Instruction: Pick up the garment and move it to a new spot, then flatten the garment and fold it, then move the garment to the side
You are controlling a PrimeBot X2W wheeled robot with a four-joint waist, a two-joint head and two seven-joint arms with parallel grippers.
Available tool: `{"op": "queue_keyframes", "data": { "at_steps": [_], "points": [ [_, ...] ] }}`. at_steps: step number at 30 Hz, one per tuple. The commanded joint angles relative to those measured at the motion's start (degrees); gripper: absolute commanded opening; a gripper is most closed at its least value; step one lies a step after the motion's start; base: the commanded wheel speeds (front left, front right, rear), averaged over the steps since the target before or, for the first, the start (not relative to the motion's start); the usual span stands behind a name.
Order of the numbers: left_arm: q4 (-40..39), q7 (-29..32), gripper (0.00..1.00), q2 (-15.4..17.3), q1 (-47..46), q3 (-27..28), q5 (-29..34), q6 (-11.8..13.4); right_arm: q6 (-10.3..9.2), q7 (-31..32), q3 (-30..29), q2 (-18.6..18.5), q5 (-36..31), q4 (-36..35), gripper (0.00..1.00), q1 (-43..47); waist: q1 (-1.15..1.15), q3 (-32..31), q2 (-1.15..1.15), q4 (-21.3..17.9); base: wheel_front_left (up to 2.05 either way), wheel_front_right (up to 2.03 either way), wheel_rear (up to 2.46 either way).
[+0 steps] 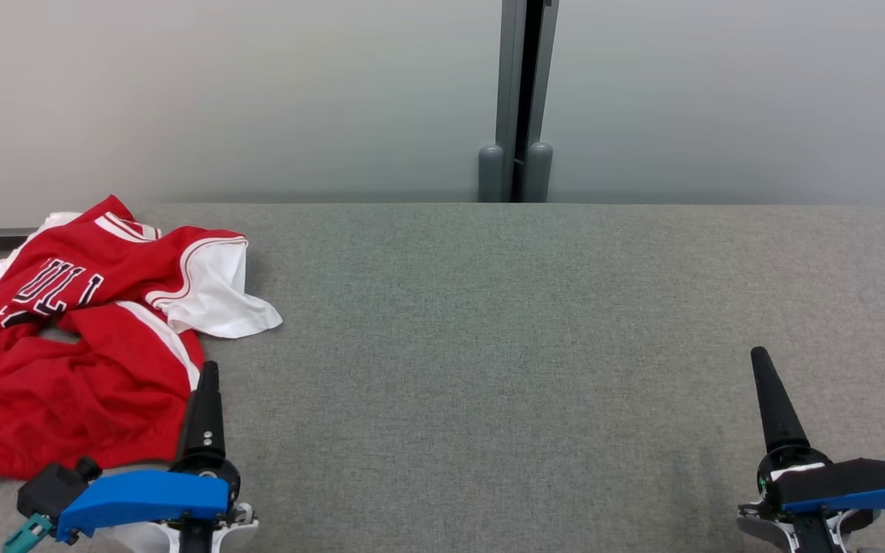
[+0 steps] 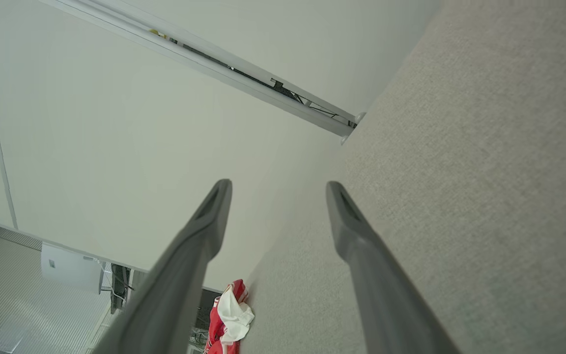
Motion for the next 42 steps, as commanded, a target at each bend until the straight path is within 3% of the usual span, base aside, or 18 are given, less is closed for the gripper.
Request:
{"op": "queue_keyframes", "data": {
  "at_steps": [1,15,42],
  "points": [
    [-1.3,-0.6,1.0,0.4,-1.1,-0.6,2.8,0.3,0.05,-0.7,0.2,-0.4,-2.3,-1.3,1.0,0.1,0.0,0.0,0.0,0.0,0.0,0.0,0.0],
    [0.4,-3.5,1.0,0.5,-0.3,-3.3,19.2,1.7,0.07,-3.5,2.2,-0.5,-16.4,-0.3,1.0,0.6,0.0,0.2,0.0,-0.1,0.0,0.0,0.0],
    [4.7,-8.0,1.0,0.6,0.8,-5.3,38.8,2.5,0.1,-8.0,4.7,-0.6,-37.7,3.7,1.0,1.6,0.0,-0.1,0.0,0.0,0.0,0.0,0.0]
  ]
}}
